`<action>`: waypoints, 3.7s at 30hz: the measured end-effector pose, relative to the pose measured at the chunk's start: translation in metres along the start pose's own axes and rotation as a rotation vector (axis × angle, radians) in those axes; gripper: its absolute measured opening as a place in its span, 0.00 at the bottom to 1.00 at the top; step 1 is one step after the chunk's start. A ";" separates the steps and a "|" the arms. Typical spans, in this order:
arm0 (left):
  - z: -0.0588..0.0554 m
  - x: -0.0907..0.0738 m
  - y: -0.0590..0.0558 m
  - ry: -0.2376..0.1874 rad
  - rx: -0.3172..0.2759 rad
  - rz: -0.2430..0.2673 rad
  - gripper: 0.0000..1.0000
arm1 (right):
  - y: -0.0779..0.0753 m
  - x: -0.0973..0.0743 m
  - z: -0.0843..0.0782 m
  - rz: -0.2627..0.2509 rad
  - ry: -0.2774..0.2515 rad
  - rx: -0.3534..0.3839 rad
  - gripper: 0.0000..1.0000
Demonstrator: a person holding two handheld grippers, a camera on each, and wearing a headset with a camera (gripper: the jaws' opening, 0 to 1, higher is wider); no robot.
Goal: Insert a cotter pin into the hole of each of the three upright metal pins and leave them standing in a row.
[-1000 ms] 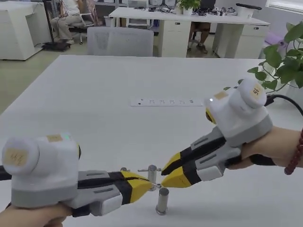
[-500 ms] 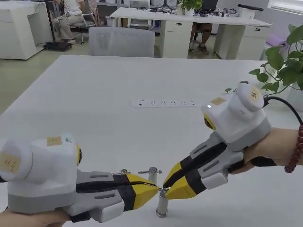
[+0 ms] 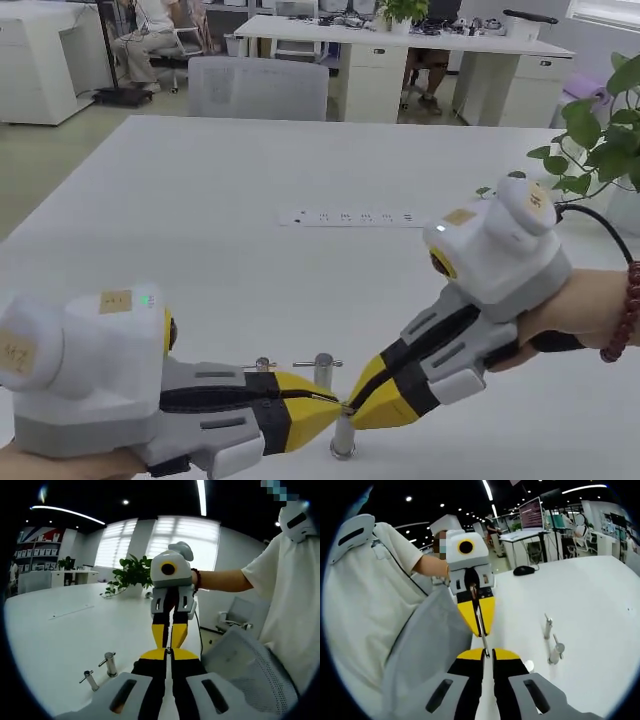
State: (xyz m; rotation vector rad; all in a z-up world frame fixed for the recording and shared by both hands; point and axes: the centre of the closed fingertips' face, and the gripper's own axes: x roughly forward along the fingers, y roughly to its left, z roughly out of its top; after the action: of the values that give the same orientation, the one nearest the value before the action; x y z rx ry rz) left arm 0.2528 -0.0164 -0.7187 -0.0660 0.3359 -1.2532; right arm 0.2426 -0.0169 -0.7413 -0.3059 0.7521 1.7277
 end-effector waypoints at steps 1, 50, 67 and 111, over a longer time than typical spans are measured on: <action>0.000 0.000 0.000 0.002 0.003 0.000 0.00 | 0.001 0.000 0.000 0.004 0.001 0.001 0.06; -0.024 0.003 0.029 0.061 0.001 0.188 0.26 | -0.035 -0.018 -0.043 -0.183 0.296 -0.127 0.03; -0.046 0.016 0.048 0.102 -0.005 0.276 0.31 | -0.053 -0.029 -0.072 -0.252 0.409 -0.112 0.03; -0.085 0.052 0.067 0.178 -0.011 0.304 0.17 | -0.077 -0.013 -0.095 -0.212 0.475 -0.135 0.03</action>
State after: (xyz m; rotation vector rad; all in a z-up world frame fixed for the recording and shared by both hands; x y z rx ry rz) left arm 0.3044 -0.0327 -0.8256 0.0859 0.4877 -0.9571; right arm 0.3019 -0.0772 -0.8312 -0.8791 0.9056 1.5195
